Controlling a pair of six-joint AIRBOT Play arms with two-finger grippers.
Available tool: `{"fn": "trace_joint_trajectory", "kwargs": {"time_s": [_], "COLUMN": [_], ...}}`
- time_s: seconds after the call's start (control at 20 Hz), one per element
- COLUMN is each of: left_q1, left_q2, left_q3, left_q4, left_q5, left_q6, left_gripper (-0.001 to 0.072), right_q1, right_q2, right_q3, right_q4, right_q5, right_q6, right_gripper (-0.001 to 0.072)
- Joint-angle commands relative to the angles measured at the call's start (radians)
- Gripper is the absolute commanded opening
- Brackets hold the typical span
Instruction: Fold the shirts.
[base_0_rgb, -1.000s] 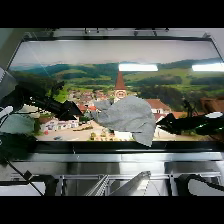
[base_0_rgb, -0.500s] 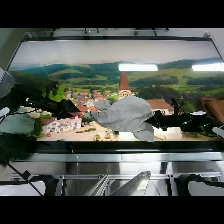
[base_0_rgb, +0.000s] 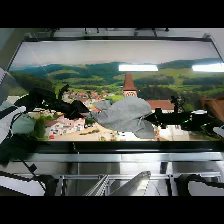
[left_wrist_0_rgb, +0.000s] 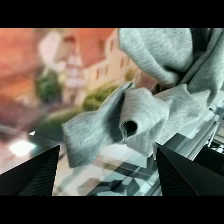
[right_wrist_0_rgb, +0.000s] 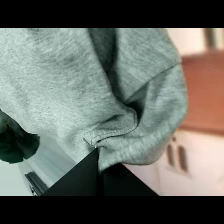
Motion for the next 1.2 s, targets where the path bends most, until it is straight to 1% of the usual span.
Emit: {"fn": "trace_joint_trajectory", "kwargs": {"time_s": [0.0,0.05,0.1,0.15,0.2,0.3,0.35,0.45,0.55,0.8,0.9,0.95,1.0,1.15], "left_q1": [-0.005,-0.005,-0.005,-0.001,0.014,0.076,0.115,0.182,0.202,0.102,0.056,0.035,0.015,-0.050], "left_q2": [-0.027,-0.027,-0.027,-0.027,-0.027,-0.027,-0.027,-0.027,-0.027,-0.034,-0.067,-0.088,-0.112,-0.142], "left_q3": [-0.002,-0.002,-0.002,-0.001,-0.001,-0.002,-0.002,-0.002,-0.002,-0.001,-0.001,0.001,0.015,0.082], "left_q4": [-0.050,-0.051,-0.051,-0.049,-0.049,-0.049,-0.051,-0.053,-0.070,-0.070,-0.070,-0.074,-0.099,-0.119], "left_q5": [-0.033,-0.031,-0.029,-0.014,0.035,0.134,0.158,0.147,0.115,0.025,0.026,0.034,0.058,0.077], "left_q6": [0.036,0.036,0.036,0.041,0.077,0.122,0.125,0.127,0.127,0.127,0.127,0.124,0.126,0.127], "left_gripper": [0.0671,0.0482,0.0370,0.0365,0.0365,0.0366,0.0367,0.0366,0.0366,0.0364,0.0364,0.0351,0.0303,0.0304], "right_q1": [0.001,0.002,0.002,0.002,0.002,0.002,0.002,0.002,0.002,0.002,0.002,0.002,0.002,0.002], "right_q2": [0.001,0.001,0.001,0.001,0.001,0.001,0.001,0.001,0.001,0.001,0.001,0.001,0.001,0.001], "right_q3": [0.001,0.001,0.001,0.001,0.001,0.001,0.001,0.001,0.001,0.001,0.001,0.001,0.001,0.001], "right_q4": [0.003,0.003,0.003,0.003,0.003,0.003,0.003,0.003,0.003,0.003,0.003,0.003,0.003,0.003], "right_q5": [0.007,0.006,0.006,0.008,0.010,0.013,0.013,0.013,0.013,0.013,0.013,0.013,0.013,0.014], "right_q6": [-0.002,-0.002,-0.003,-0.003,-0.003,-0.003,-0.003,-0.006,-0.007,-0.007,-0.007,-0.007,-0.007,-0.007], "right_gripper": [0.0012,0.0012,0.0012,0.0012,0.0012,0.0012,0.0012,0.0012,0.0012,0.0012,0.0012,0.0012,0.0012,0.0012]}}
